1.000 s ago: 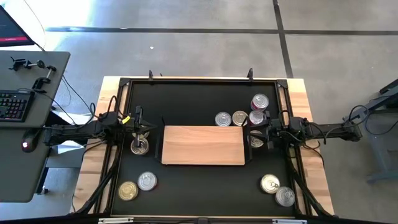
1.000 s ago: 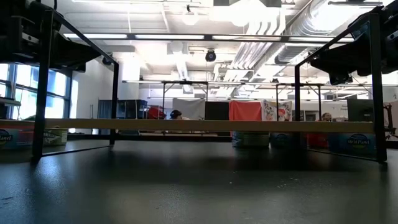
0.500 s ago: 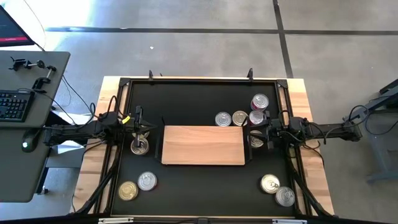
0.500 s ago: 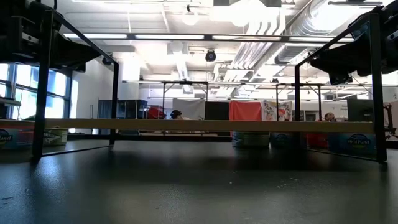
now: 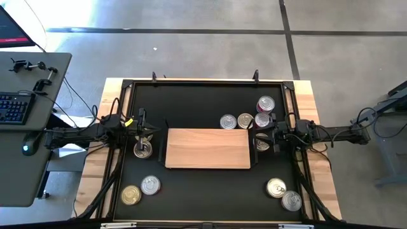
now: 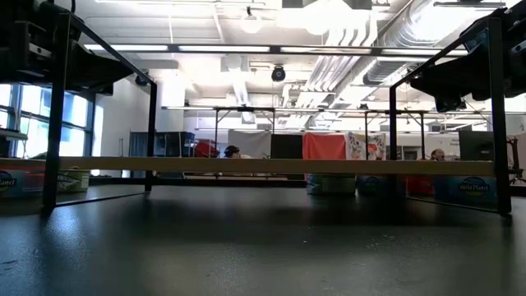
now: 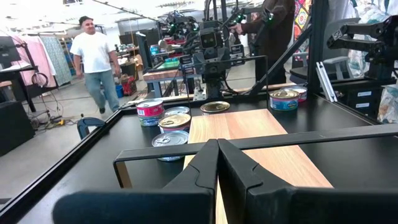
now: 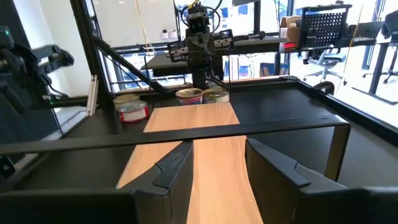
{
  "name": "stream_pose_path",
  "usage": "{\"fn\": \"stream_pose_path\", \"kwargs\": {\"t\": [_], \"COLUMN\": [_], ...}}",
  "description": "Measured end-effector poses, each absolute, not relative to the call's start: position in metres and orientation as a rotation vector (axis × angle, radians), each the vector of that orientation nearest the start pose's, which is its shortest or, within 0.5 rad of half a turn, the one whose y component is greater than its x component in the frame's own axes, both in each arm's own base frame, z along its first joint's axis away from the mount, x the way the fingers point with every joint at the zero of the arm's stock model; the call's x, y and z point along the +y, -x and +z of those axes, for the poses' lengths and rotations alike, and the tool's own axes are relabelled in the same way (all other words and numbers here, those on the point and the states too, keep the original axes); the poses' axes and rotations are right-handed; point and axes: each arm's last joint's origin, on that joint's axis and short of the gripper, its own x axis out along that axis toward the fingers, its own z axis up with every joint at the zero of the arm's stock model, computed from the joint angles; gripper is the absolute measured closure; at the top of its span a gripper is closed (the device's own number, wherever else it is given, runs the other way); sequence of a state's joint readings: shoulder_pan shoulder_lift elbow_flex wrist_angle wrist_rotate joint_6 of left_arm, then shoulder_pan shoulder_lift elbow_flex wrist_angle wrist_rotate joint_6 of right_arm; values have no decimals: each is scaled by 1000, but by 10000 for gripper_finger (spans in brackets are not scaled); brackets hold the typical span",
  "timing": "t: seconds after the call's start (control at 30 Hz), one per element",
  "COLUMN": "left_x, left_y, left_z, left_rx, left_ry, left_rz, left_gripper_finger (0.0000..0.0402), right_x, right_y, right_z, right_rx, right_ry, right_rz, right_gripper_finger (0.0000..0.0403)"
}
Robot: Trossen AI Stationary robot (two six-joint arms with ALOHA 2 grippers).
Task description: Stack canned seafood by type on shelf
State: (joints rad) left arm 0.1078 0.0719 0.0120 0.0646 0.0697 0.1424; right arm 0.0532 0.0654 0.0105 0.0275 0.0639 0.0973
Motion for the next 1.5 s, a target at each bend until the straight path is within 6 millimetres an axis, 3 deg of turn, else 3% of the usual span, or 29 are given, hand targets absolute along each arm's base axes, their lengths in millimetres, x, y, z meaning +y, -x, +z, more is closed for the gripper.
{"fn": "stream_pose_path", "kwargs": {"t": [0.17, 0.3, 0.43, 0.63, 0.83, 1.07, 1.23, 1.37, 1.5], "left_x": [9, 9, 9, 9, 9, 9, 9, 9, 9], "left_y": [-101, -101, -101, -101, -101, -101, -101, -101, -101], "left_z": [168, 168, 168, 168, 168, 168, 168, 168, 168], "left_rx": [-2, -3, -2, -2, -2, -2, -2, -2, -2], "left_ry": [-143, -143, -143, -143, -143, -143, -143, -143, -143], "left_rz": [39, 39, 39, 39, 38, 38, 38, 38, 38], "left_gripper_finger": [401, 401, 401, 401, 401, 401, 401, 401, 401], "right_x": [4, 8, 8, 4, 8, 7, 6, 4, 3], "right_y": [-100, -94, -85, -78, -84, -85, -93, -100, -114], "right_z": [179, 204, 228, 225, 225, 253, 295, 334, 351], "right_rx": [-37, -59, -56, 224, 524, 810, 804, 667, 541], "right_ry": [-452, -496, -503, -624, -786, -876, -888, -843, -782], "right_rz": [11, 155, 163, -58, -91, -316, -403, -454, -474], "right_gripper_finger": [266, 266, 266, 266, 266, 266, 266, 266, 266]}}
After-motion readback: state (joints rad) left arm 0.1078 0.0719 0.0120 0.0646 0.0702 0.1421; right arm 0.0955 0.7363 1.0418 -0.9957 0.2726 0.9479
